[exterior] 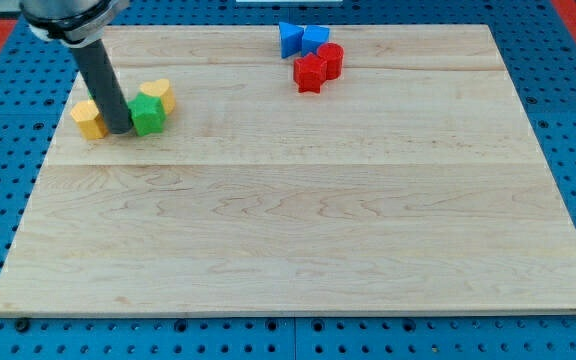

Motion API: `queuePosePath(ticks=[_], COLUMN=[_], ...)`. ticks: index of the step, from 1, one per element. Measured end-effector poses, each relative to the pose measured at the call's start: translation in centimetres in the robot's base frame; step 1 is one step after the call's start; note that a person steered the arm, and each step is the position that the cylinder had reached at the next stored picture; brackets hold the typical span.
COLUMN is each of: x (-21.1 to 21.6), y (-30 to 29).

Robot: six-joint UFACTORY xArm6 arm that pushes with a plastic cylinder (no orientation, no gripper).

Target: Place the green circle in between the green star and yellow heart

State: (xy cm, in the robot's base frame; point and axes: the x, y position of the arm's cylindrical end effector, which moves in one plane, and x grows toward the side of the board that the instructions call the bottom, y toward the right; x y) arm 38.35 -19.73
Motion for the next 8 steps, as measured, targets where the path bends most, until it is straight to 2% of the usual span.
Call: queuePosePath(ticks=[1,2,3,4,5,6,8], x=[-0.4,-2.4,-6.3,-4.1,0.9,4.6,9.4], y=[4.4,9.8,13.9,18.5,21.8,19.8,6.0])
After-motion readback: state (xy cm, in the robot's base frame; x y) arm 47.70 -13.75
